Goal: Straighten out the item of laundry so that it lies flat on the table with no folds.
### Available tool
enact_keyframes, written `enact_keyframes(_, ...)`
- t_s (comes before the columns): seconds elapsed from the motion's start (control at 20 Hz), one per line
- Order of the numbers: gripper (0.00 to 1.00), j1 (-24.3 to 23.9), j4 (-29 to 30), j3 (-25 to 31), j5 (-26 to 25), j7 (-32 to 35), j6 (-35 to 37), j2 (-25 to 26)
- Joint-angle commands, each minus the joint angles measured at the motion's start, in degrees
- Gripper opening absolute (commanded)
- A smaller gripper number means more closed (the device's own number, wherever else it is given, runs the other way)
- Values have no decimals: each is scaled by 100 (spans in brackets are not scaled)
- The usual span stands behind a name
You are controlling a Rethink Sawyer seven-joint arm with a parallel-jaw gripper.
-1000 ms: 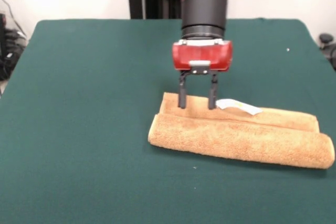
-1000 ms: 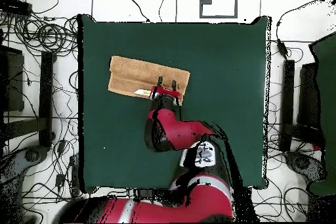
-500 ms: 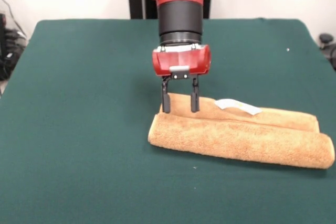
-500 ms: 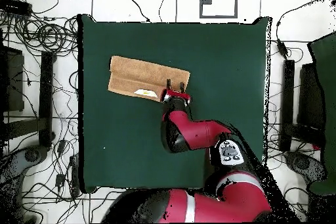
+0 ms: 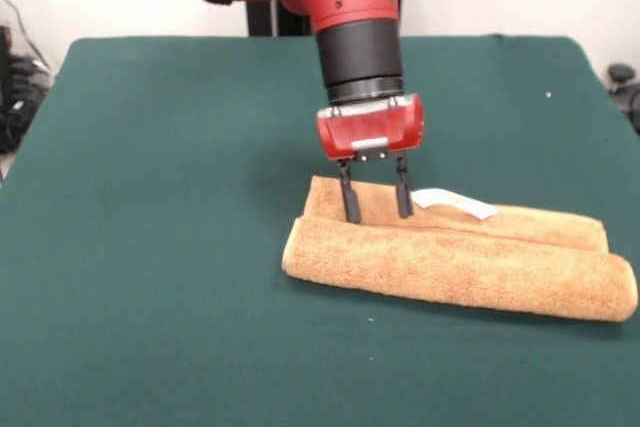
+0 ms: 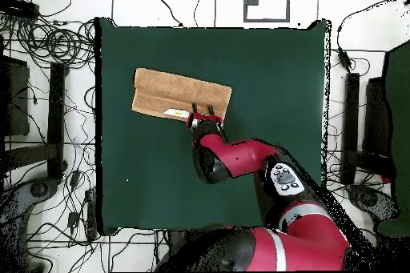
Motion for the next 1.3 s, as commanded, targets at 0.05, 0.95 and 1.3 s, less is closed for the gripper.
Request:
enact_keyframes(0.05,100,-277,-155,1381,-473,109,1053,358)
enact_keyframes(0.95,100,1287,-311,-688,642,487,126,-75)
enact_keyframes(1.3,100,1332,-378,-795,724,425,-12,-15)
